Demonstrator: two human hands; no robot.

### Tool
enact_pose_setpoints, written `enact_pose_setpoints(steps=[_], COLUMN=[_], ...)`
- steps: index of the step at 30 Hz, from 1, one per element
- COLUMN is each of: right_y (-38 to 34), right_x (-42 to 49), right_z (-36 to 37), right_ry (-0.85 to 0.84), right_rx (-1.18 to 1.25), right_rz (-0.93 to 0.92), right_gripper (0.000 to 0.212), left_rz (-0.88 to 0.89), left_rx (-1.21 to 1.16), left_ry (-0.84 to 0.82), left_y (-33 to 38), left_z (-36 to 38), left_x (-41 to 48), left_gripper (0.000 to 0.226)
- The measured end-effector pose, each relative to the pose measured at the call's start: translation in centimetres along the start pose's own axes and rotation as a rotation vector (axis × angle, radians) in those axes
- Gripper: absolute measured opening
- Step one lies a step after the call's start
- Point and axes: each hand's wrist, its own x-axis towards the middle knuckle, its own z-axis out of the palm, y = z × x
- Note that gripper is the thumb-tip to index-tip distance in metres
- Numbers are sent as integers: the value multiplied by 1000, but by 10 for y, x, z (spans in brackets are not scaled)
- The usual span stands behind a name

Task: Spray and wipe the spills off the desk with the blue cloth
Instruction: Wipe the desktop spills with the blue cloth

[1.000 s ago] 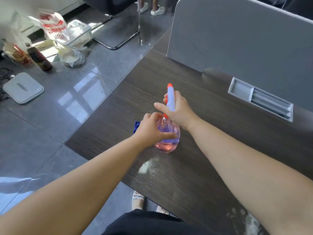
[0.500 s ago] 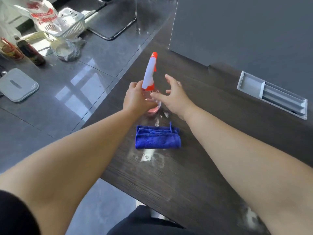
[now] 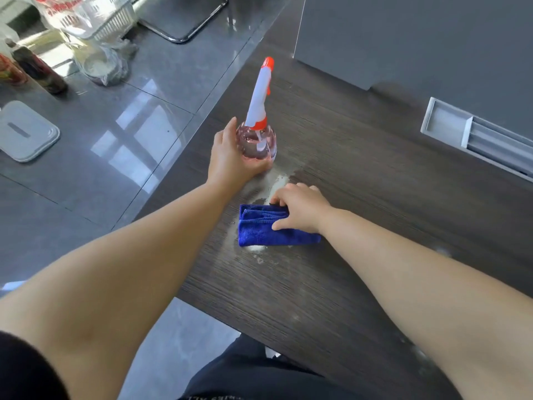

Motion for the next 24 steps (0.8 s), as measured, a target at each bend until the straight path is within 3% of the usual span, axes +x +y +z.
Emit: enact_pose_setpoints(steps=[4,8,10,13,17,24], right_y=[0,10,22,43,56,52], right_x=[-2,-20,-35,-49,-48,-32], right_z=[2,-8,-18,-36,-32,24], right_ry=[-63,-31,44,284,421,191], right_rx=[96,221,316,305,168,-188], right_rz=[-28,-107,-85,5,57,-93], right_gripper=[31,18,16,17,21,65], left_rz=[-149,-110,-84,-46,24,4], left_rx=[117,215,247,310,524,798], left_ry=[-42,-60,-67,-69,-133,-300], left_y=[-23,-35,-37,-38,-40,-49], left_z=[2,3,3,8,26,38], left_x=[-36,-67,-78,-93,-112,-129], left_gripper=[81,67,63,57,58,72])
